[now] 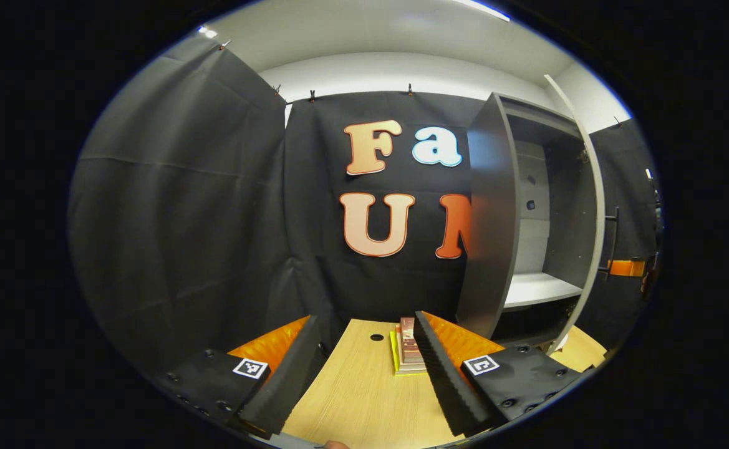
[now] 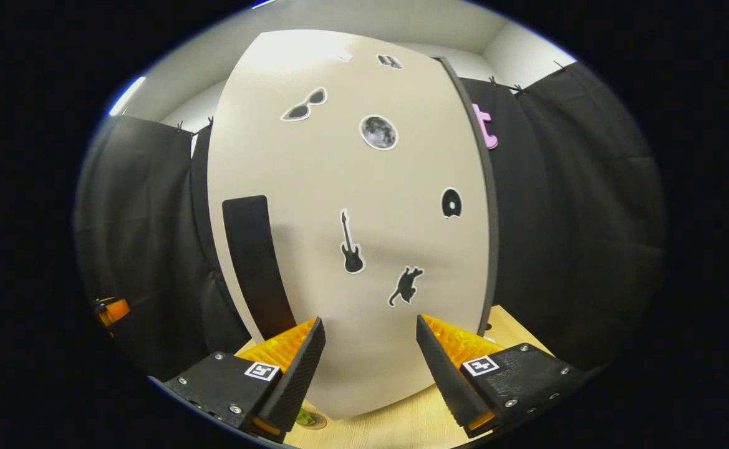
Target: Open the cabinet door with the right hand, grasp the bottle in the cabinet with the left hand and place it on the coaster, then close the cabinet door with the right hand.
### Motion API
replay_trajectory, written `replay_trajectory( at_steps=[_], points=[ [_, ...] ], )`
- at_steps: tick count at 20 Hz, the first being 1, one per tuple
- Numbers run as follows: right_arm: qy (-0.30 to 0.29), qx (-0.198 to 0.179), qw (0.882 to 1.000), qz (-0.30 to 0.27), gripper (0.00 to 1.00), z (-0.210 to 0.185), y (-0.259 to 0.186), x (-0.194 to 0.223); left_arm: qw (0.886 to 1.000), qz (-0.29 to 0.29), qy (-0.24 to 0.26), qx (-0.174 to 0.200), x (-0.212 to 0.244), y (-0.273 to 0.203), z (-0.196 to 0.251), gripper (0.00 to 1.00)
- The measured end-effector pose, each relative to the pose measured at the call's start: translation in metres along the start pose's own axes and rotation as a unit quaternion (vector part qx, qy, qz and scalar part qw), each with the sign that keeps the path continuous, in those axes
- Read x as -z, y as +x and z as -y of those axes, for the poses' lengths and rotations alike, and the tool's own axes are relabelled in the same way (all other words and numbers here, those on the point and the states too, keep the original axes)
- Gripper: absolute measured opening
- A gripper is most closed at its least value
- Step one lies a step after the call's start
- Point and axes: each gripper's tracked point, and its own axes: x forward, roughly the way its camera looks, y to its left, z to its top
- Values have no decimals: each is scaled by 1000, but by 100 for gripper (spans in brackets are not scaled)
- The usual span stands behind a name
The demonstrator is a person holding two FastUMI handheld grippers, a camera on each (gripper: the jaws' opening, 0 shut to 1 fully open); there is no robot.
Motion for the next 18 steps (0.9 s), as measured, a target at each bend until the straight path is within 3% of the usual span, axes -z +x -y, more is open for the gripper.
replay_trajectory(
  at_steps=[6, 18],
  points=[
    [-20, 4, 1000, 2, 90, 2, 74, 1, 1000, -6, 6, -8, 1, 15, -17, 99],
    [-29, 15, 999, 3, 90, -10, 93, -4, 1000, -4, 20, 6, -7, 41, -8, 99]
  ],
)
